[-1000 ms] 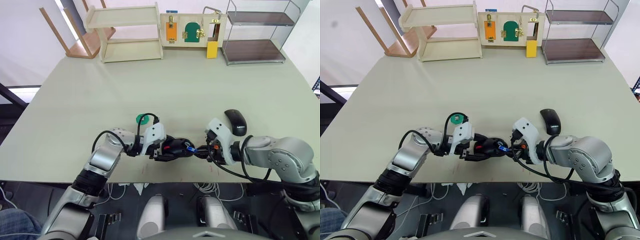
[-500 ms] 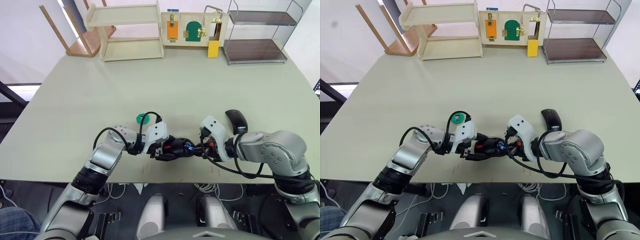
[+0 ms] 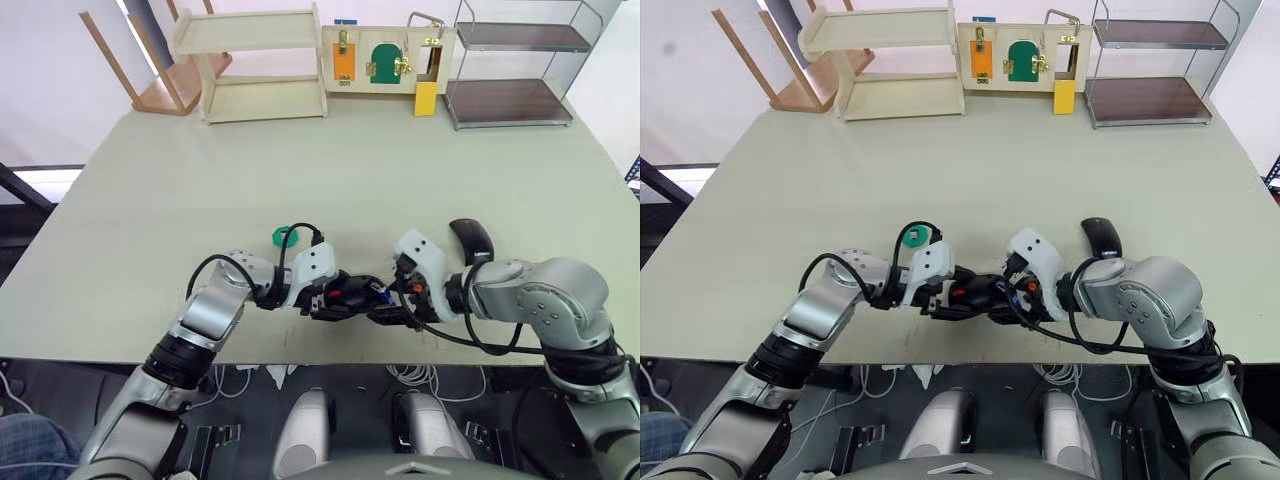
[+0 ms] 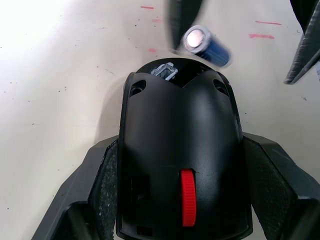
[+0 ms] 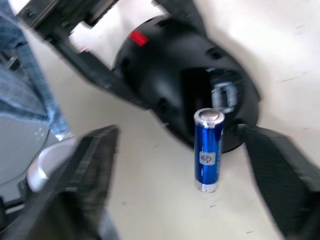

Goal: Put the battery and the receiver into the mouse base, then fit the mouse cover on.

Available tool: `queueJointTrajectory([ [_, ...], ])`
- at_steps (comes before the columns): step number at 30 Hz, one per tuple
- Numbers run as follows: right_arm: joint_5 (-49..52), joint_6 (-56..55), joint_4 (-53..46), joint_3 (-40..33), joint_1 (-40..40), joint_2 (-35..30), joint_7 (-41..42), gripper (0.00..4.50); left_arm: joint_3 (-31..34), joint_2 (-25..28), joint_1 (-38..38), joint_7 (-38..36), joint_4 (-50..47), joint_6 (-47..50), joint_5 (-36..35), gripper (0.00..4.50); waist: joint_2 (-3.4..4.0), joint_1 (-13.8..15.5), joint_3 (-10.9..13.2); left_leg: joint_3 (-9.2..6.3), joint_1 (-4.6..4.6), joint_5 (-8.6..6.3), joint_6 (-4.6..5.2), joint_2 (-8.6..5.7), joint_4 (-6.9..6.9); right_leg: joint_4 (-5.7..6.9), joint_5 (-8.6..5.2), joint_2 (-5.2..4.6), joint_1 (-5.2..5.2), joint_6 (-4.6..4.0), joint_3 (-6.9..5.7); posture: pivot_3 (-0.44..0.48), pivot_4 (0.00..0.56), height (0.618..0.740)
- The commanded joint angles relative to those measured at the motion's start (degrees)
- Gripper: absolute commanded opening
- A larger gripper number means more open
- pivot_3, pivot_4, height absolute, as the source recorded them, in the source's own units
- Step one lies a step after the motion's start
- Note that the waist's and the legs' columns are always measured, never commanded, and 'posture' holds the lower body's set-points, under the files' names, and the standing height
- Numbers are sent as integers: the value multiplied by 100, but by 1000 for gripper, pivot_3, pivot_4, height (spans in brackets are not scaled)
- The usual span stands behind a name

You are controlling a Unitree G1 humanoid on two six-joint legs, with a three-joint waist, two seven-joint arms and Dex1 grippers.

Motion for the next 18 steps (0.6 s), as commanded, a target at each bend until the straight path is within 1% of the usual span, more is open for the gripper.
queueJointTrajectory([
  [1, 8, -185, -112, -206, -2, -58, 81, 4463, -335, 17, 123, 84, 210, 204, 244, 2913, 0, 9, 0, 0, -5, 0, 0, -1, 0, -1, 0, -2, -2, 0, 0, 0, 150, 740],
  [5, 10, -276, -152, -166, 54, -163, 163, 4463, -326, 8, 108, 97, 224, 209, 232, 2913, 0, 17, 0, 6, -21, 0, 0, -7, 0, -9, 0, -6, -2, -1, -6, 0, 150, 740],
  [10, -175, -822, -236, -1, 261, -552, 334, 4463, -311, 17, 135, 109, 217, 191, 223, 2913, 0, 10, 0, 10, -20, 0, 0, -9, 0, -10, -1, -7, -2, 1, -9, 0, 150, 740],
  [13, -445, -1546, -384, 80, 648, -1029, 563, 4463, -292, 28, 140, 114, 207, 180, 213, 2913, 0, 27, 0, 5, -21, 0, 0, -8, 0, -11, -2, -6, -2, 1, -16, 0, 150, 740],
  [16, -595, -2121, -433, 46, 969, -1282, 769, 4463, -273, 37, 135, 109, 204, 176, 198, 2913, 0, 12, 1, 9, -22, -1, 0, -9, 0, -14, -2, -7, -2, 1, -14, 0, 150, 740],
  [18, -822, -2815, -511, -25, 1333, -1384, 901, 4463, -262, 46, 124, 94, 233, 135, 196, 2913, -1, 19, 1, 9, -21, -1, 0, -9, 0, -14, -2, -6, -2, 1, -14, 0, 150, 740],
])
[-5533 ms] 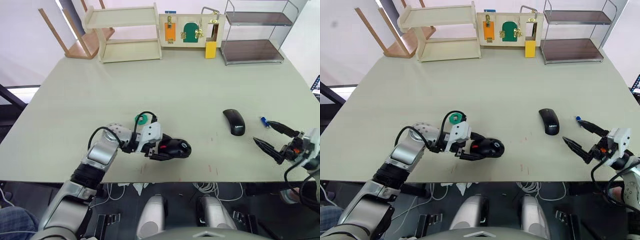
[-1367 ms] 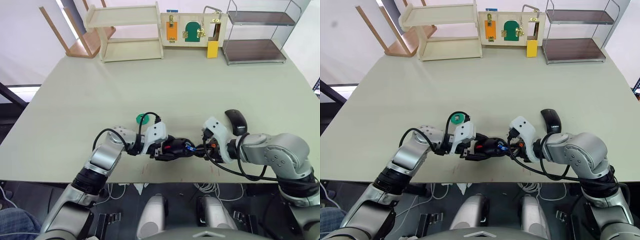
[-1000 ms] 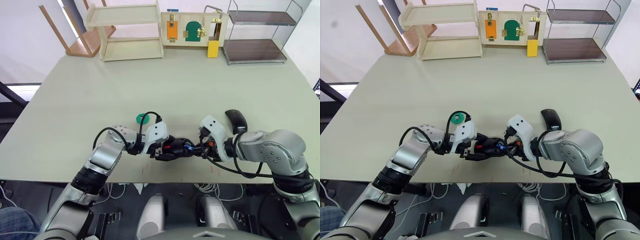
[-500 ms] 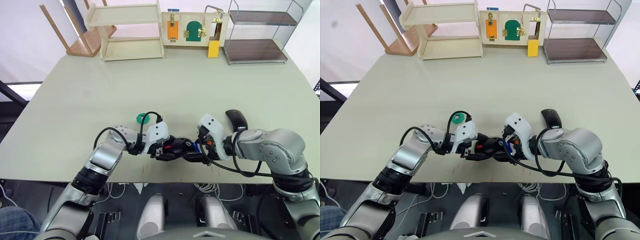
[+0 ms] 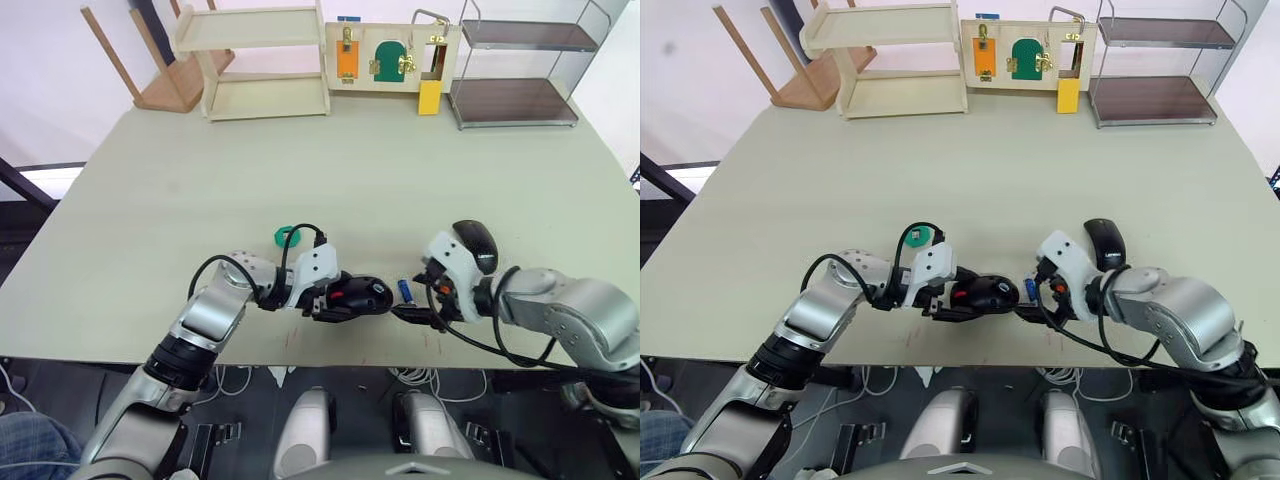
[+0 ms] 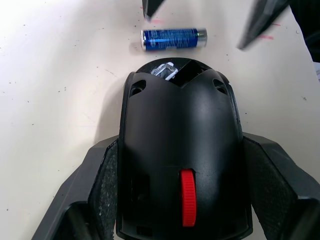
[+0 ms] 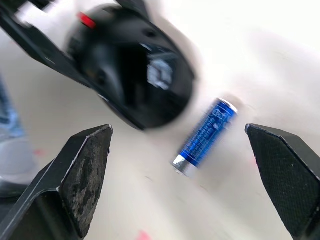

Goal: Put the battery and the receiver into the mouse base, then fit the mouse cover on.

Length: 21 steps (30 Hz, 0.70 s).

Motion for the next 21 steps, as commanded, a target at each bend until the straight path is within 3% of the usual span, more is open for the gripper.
queueJointTrajectory([
  [1, -378, -1025, -335, -99, 447, -191, 190, 4463, -220, 51, 120, 86, 298, 112, 210, 2913, -1, 3, 1, -4, 0, 0, 0, 0, 0, 0, 0, 1, 0, 0, -4, 0, 150, 740],
  [10, -1253, -2478, -431, -232, 1675, -79, -149, 4463, -216, 32, 83, 70, 385, -37, 212, 2913, -1, 7, 1, -1, 1, 0, 0, 1, 4, 2, 0, 4, 1, 0, -3, 0, 150, 740],
  [21, -1958, -4105, 233, -603, 2626, 769, -579, 4463, -230, -5, 70, 50, 471, -176, 209, 2913, -2, 6, -2, 2, 3, 0, 0, 3, 12, 7, 0, 7, 2, 1, 2, 0, 150, 740],
])
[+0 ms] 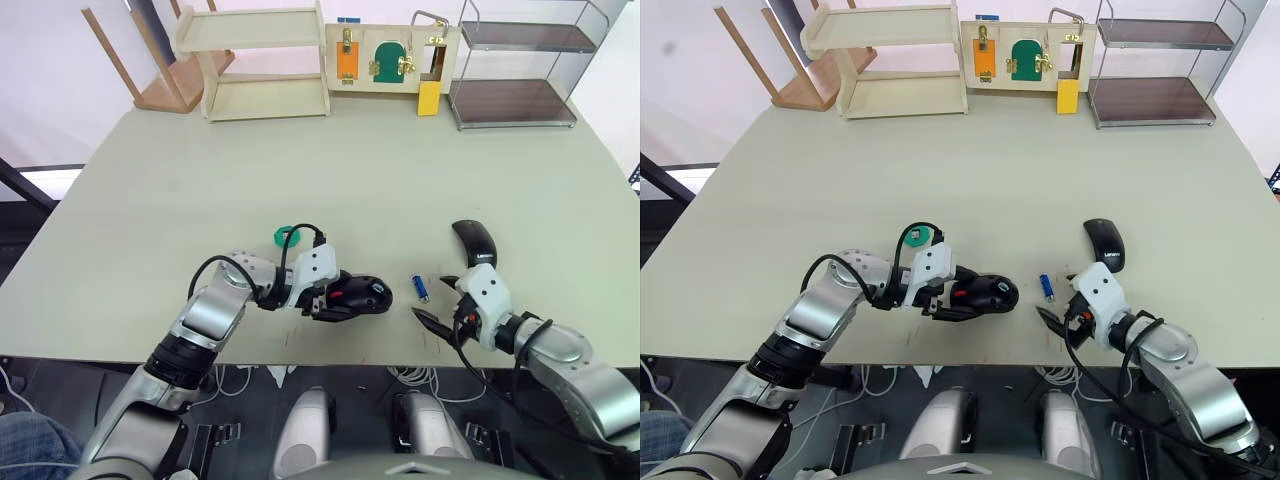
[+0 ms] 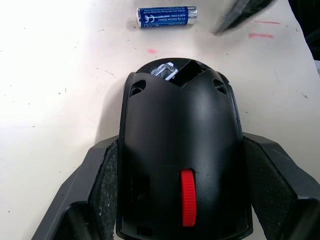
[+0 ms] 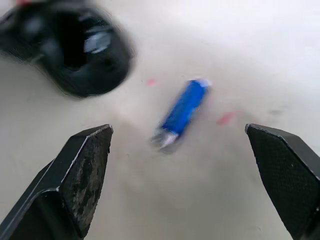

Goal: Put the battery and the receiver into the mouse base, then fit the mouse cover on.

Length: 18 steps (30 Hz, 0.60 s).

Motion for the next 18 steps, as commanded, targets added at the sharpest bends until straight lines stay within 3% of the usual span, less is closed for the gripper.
queueJointTrajectory([
  [1, -252, -446, 77, -137, 85, 181, -170, 4463, -219, 1, 79, 58, 291, 88, 204, 2913, 1, 0, 0, 0, 0, 0, 0, 0, 2, 1, 0, 0, 0, 0, 0, 0, 150, 740],
  [9, -442, -669, 297, -62, 158, 503, -175, 4463, -194, 36, 19, 9, 382, 14, 204, 2913, 2, 0, 0, 0, -1, 0, 0, 1, 11, 5, 0, 0, 1, 0, 2, 0, 150, 740],
  [13, -509, -740, 371, -57, 152, 553, -146, 3570, -181, 40, -9, -8, 426, -19, 211, 2913, 2, -1, 0, 0, -1, 0, 0, 1, 14, 7, 0, 0, 1, 0, 2, 0, 150, 740],
  [17, -579, -820, 409, -72, 149, 564, -96, 1750, -177, 31, -14, -10, 448, -36, 210, 2913, 2, 0, 0, 1, -2, 0, 0, 1, 16, 7, 1, 0, 2, 0, 3, 0, 150, 740],
  [18, -604, -852, 424, -73, 143, 563, -81, 1115, -181, 27, -18, -9, 459, -42, 214, 2913, 2, 0, 0, 1, -2, 0, 0, 1, 16, 7, 1, 0, 2, 0, 3, 0, 150, 740],
])
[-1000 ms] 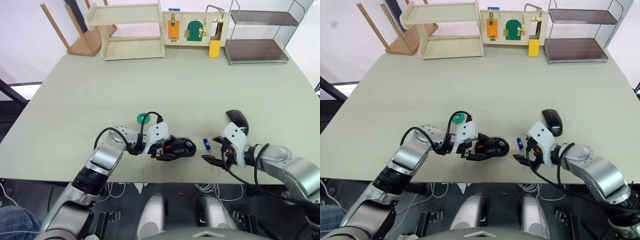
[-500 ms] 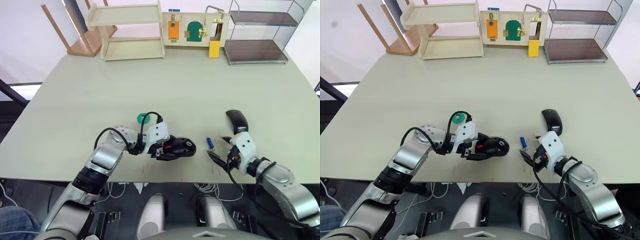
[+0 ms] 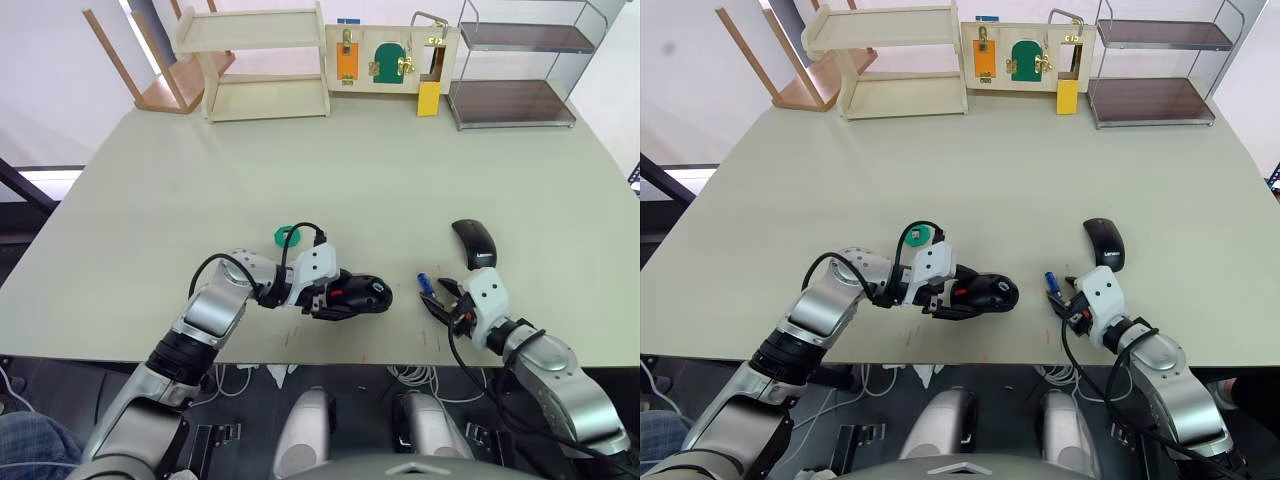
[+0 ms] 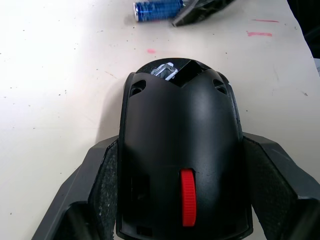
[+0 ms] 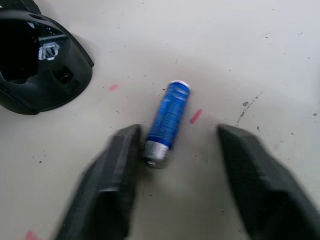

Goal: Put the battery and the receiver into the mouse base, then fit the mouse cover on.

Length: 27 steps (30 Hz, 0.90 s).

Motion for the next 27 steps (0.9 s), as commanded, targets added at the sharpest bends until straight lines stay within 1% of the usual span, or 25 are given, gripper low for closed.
queueJointTrajectory([
  [1, -74, -199, -33, -75, -5, 5, 36, 693, -182, 31, 74, 60, 309, 76, 216, 2913, 0, 0, 0, 0, 0, 0, 0, 0, 0, 0, 0, 0, 0, 0, 0, 0, 150, 740],
  [2, -64, -220, -36, -93, -2, 15, 50, 153, -181, 29, 73, 62, 310, 74, 214, 2913, 0, 0, 0, 0, 0, 0, 0, 0, 0, 0, 0, 0, 0, 0, 0, 0, 150, 740],
  [3, -57, -231, -46, -109, 7, 14, 67, 69, -177, 27, 74, 63, 306, 75, 209, 2913, 0, 0, 0, -1, 0, 0, 0, 0, 1, 1, 0, 1, 1, 0, 0, 0, 150, 740],
  [7, -11, -249, -97, -196, 13, -61, 194, 76, -180, 5, 66, 76, 329, 52, 210, 2913, 1, 0, 0, -1, 1, 0, 0, 0, 2, 2, 0, 1, 1, 0, 0, 0, 150, 740],
  [9, 199, -13, -309, -286, -154, -197, 406, 76, -184, -12, 74, 91, 310, 51, 207, 2913, 2, -2, 0, 0, 1, 0, 0, 0, 3, 3, 0, 1, 2, 0, 1, 0, 150, 740],
  [13, 1042, 1078, -808, -408, -545, -425, 742, 76, -204, -35, 75, 111, 313, 24, 228, 2913, 5, -5, 2, 2, 0, 0, 0, 1, 17, 12, 2, 2, 2, 1, 6, 0, 150, 740],
  [17, 1871, 2422, -1197, -597, -1107, -486, 606, 76, -206, -68, 39, 123, 358, 16, 233, 2913, 5, 6, 0, -5, 1, 0, 0, 2, 21, 16, 3, 4, 5, 2, 2, 0, 150, 740],
  [20, 2352, 3280, -1285, -678, -1682, -656, 602, 76, -207, -91, 20, 132, 370, 16, 234, 2913, 6, 7, 1, -4, -2, 0, 0, 0, 24, 16, 3, 1, 5, 2, 5, 0, 150, 740],
  [24, 2869, 4526, -1100, -584, -2513, -1008, 701, 76, -212, -107, -6, 140, 380, 25, 240, 2913, 6, 10, 1, -4, -2, 0, 0, -1, 26, 16, 3, 0, 5, 3, 8, 0, 150, 740],
  [27, 3051, 4994, -904, -525, -2974, -983, 643, 76, -213, -105, -10, 148, 380, 24, 241, 2913, 7, 25, 1, -9, -3, 0, 0, 0, 25, 16, 3, 0, 5, 2, 6, 0, 150, 740],
])
